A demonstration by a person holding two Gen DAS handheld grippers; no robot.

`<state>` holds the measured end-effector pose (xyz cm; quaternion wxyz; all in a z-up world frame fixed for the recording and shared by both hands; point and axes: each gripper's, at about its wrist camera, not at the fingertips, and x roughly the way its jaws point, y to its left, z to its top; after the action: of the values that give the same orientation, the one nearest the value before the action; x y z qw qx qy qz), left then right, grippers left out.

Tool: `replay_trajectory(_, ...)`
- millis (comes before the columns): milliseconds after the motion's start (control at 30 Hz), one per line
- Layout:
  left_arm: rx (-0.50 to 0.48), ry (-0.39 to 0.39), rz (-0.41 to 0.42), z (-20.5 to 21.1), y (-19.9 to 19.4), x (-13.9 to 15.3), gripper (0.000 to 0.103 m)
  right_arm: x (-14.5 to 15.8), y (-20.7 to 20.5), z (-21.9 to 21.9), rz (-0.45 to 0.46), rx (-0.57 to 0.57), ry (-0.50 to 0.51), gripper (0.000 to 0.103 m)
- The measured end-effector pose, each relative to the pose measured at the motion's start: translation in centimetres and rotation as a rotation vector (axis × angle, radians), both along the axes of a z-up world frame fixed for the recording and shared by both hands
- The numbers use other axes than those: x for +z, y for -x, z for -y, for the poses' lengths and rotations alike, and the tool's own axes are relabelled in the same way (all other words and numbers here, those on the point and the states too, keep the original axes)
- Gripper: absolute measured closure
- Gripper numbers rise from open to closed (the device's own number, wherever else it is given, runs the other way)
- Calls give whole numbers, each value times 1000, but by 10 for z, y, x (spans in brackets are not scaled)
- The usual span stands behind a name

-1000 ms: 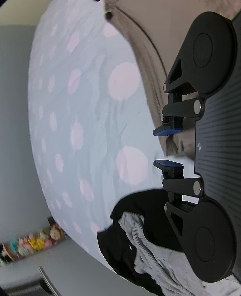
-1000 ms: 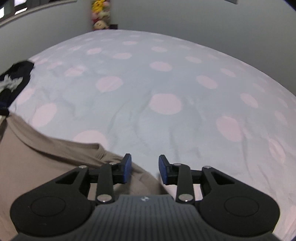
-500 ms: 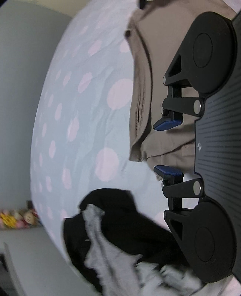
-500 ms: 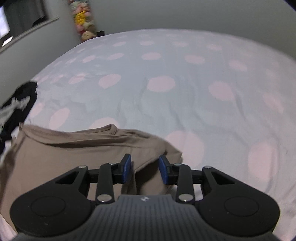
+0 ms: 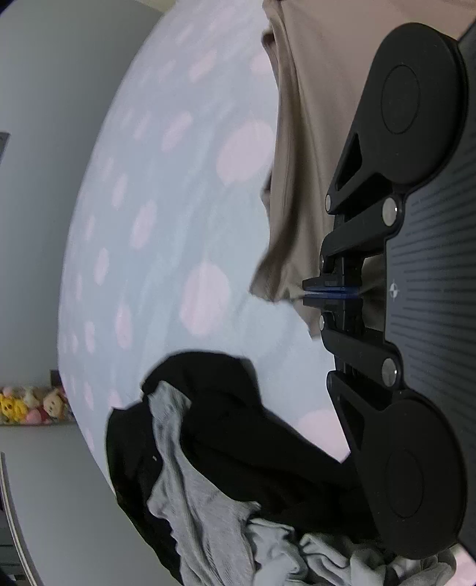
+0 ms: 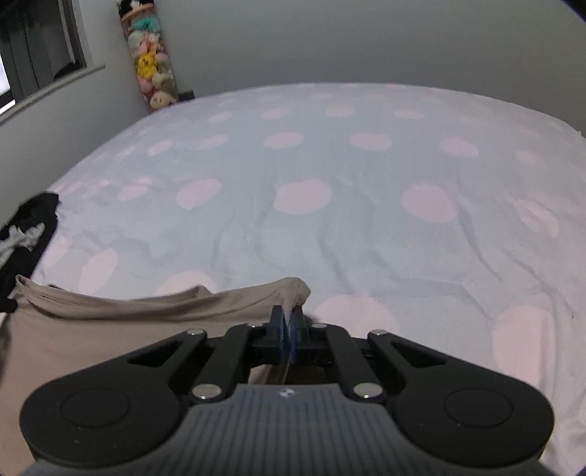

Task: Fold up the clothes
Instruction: 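Lay the hem over the collar and open both grippers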

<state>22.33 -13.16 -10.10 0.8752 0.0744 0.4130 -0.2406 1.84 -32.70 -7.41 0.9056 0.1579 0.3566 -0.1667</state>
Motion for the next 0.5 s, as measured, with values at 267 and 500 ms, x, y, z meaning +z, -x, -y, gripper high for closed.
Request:
replay_trajectory(267,31,66,-16,-14,8,8,90,-11,5,4,-34,-21,-16,89)
replay_trajectory(500,27,75,7,-37,71,38,88,10,63,-21,-20,-29,2,79)
